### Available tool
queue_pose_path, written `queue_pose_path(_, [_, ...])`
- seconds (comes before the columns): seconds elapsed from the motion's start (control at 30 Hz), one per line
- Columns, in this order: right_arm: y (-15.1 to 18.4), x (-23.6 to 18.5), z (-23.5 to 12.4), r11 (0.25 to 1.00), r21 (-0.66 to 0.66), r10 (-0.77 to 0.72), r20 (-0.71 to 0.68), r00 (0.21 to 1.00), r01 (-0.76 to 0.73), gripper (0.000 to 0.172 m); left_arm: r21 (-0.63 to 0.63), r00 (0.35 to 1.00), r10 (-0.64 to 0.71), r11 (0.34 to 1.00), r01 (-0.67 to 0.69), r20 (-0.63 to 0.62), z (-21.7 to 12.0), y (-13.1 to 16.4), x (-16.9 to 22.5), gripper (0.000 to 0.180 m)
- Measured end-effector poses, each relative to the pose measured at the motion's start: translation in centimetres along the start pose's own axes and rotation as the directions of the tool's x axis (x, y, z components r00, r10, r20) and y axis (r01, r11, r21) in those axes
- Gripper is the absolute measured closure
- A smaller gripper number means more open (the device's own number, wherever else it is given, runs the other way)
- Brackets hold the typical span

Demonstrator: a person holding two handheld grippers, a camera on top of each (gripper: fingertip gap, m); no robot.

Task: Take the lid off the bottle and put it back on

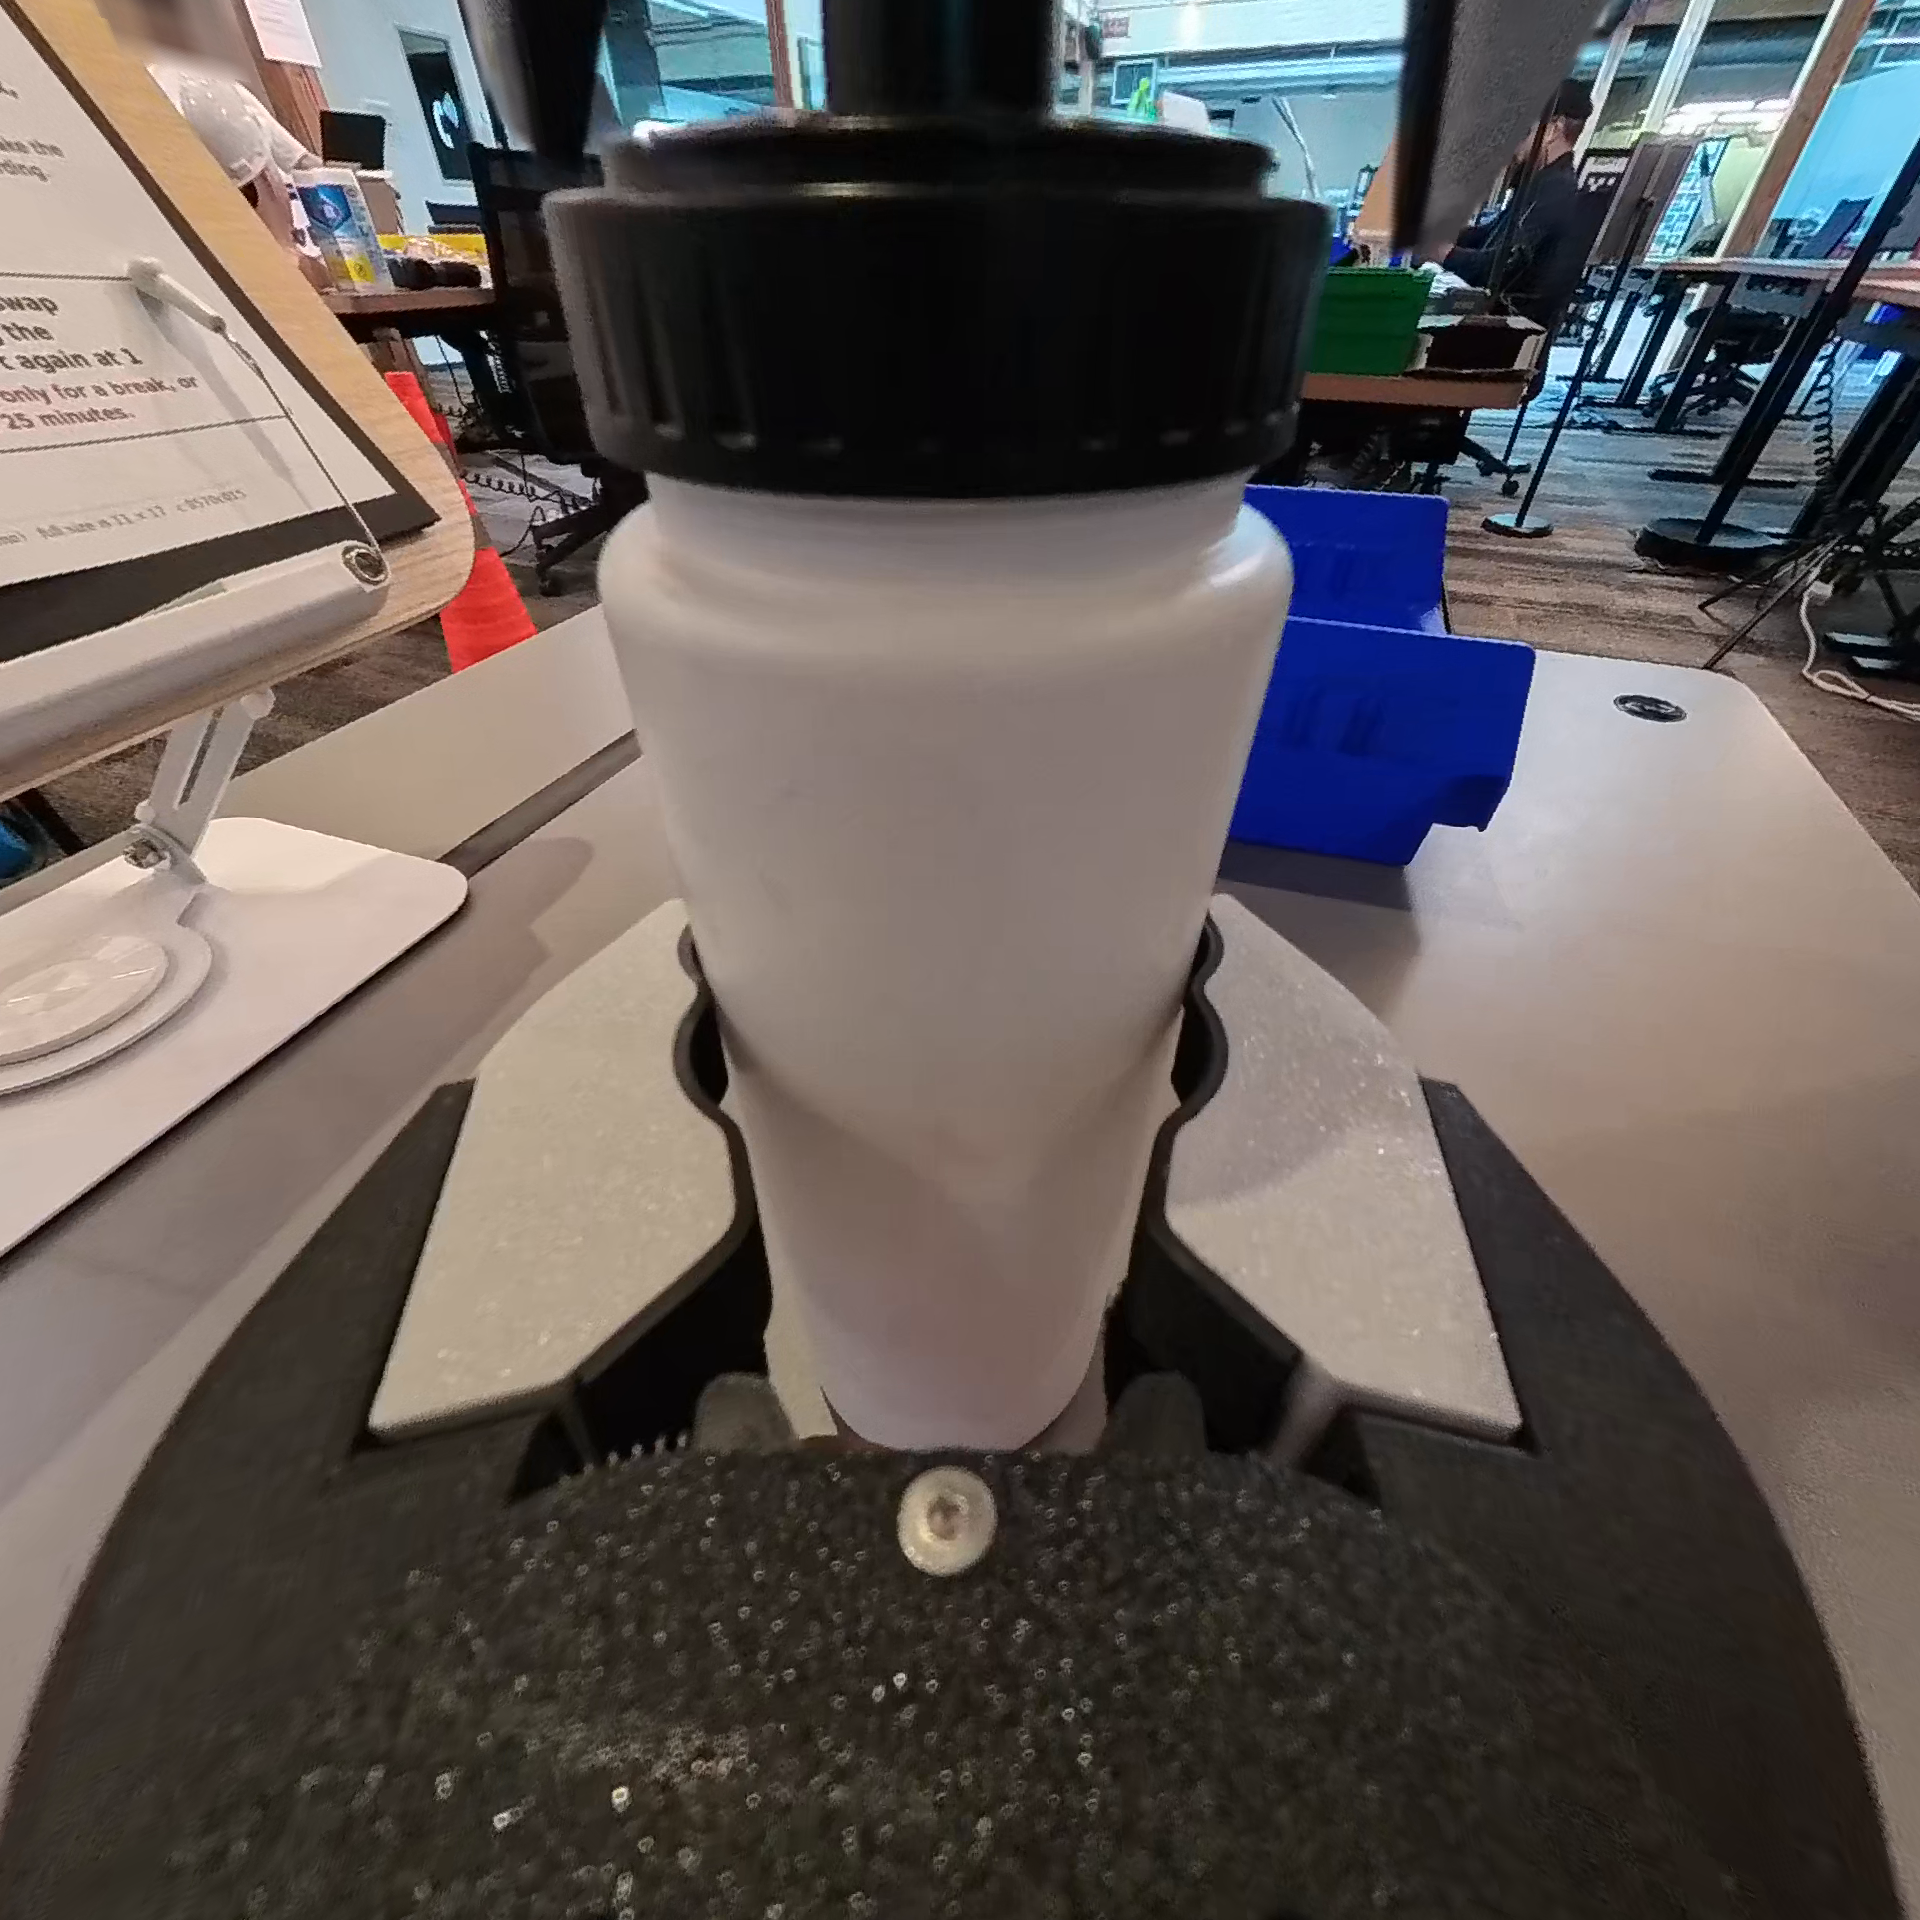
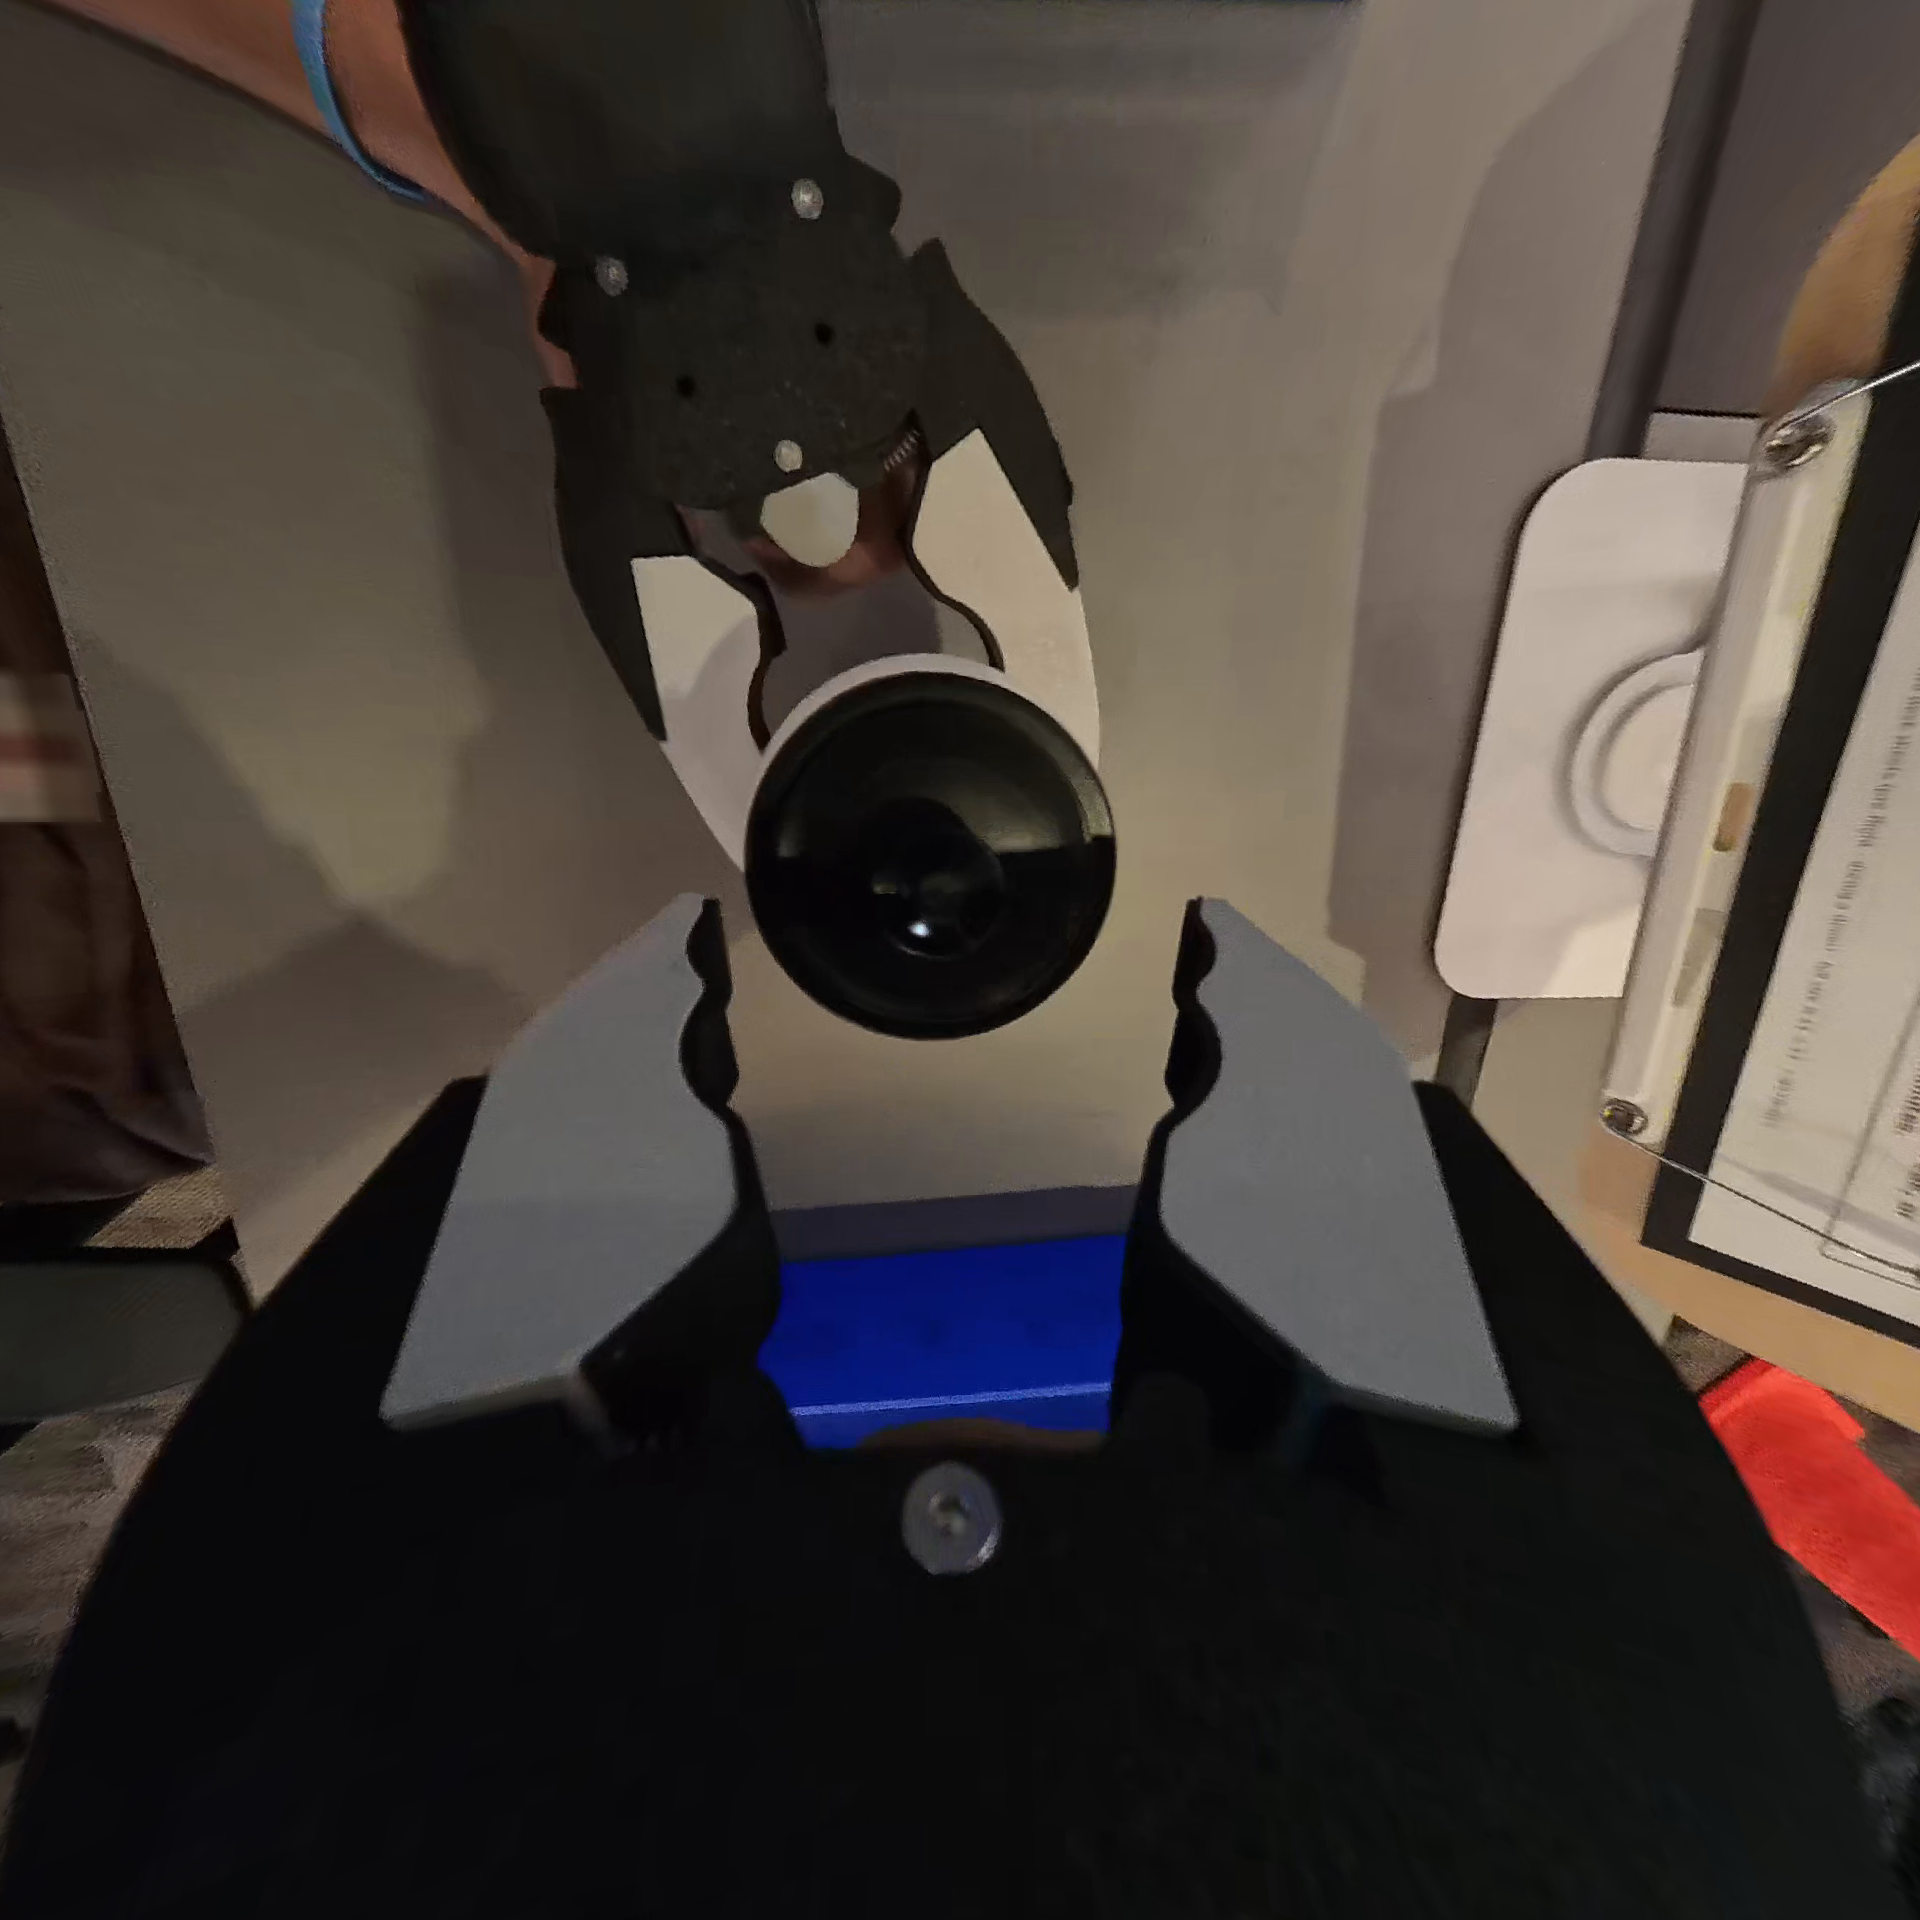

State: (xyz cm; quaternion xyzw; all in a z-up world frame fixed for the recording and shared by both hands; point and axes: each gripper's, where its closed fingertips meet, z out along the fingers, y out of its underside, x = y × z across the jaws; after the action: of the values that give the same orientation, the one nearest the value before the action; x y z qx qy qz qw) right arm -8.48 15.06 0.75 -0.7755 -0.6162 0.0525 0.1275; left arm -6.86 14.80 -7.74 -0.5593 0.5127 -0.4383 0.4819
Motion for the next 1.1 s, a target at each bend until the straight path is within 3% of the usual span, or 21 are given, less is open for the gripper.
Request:
queue_pose_path(0.1, [0.2, -0.4, 0.6, 0.999, -0.034, -0.005, 0.047, 0.999, 0.006, 0.105, 0.001, 1.0, -0.003, 1.0, 0.003, -0.001, 0.0, 0.0, 0.0, 0.096])
queue_pose_path(0.3, [0.2, -0.4, 0.6, 0.976, -0.111, 0.187, 0.0, 0.982, -0.186, 0.105, -0.002, 1.0, -0.006, 1.0, 0.006, 0.005, 0.0, 0.0, -0.1, 0.096])
queue_pose_path(0.5, [0.3, -0.9, 0.7, 0.858, -0.172, 0.466, -0.137, 0.874, -0.484, 0.104, -0.004, 1.0, -0.005, 1.0, 0.005, 0.011, 0.0, 0.0, -0.1, 0.096])
queue_pose_path(0.6, [0.1, -0.7, 0.8, 0.815, -0.145, 0.536, -0.178, 0.825, -0.561, 0.103, -0.002, 1.0, -0.011, 1.0, 0.011, 0.008, 0.0, 0.0, -0.2, 0.096])
queue_pose_path(0.7, [0.3, -0.7, 0.5, 0.866, -0.161, 0.445, -0.187, 0.876, -0.474, 0.103, -0.007, 1.0, 0.001, 1.0, 0.0, 0.01, 0.1, 0.0, 0.0, 0.096])
queue_pose_path(0.8, [0.6, -0.2, -0.3, 0.956, -0.192, 0.181, -0.202, 0.962, -0.22, 0.084, -0.006, 1.0, -0.002, 1.0, 0.002, 0.004, 0.0, 0.0, 0.0, 0.096])
queue_pose_path(0.9, [1.2, -1.0, -0.4, 0.972, -0.231, -0.078, -0.117, 0.99, 0.05, 0.085, -0.003, 1.0, -0.003, 1.0, 0.003, -0.003, 0.0, 0.0, 0.0, 0.096])
queue_pose_path(0.93, [1.0, -0.9, -0.4, 0.973, -0.206, -0.129, -0.106, 0.986, 0.105, 0.094, -0.003, 1.0, -0.002, 1.0, 0.002, -0.006, 0.0, 0.0, 0.1, 0.096])
queue_pose_path(1.1, [-0.6, -0.4, -0.5, 0.982, -0.087, -0.172, -0.012, 0.985, 0.17, 0.105, -0.001, 1.0, 0.0, 1.0, 0.0, -0.025, -0.1, 0.0, 0.2, 0.096])
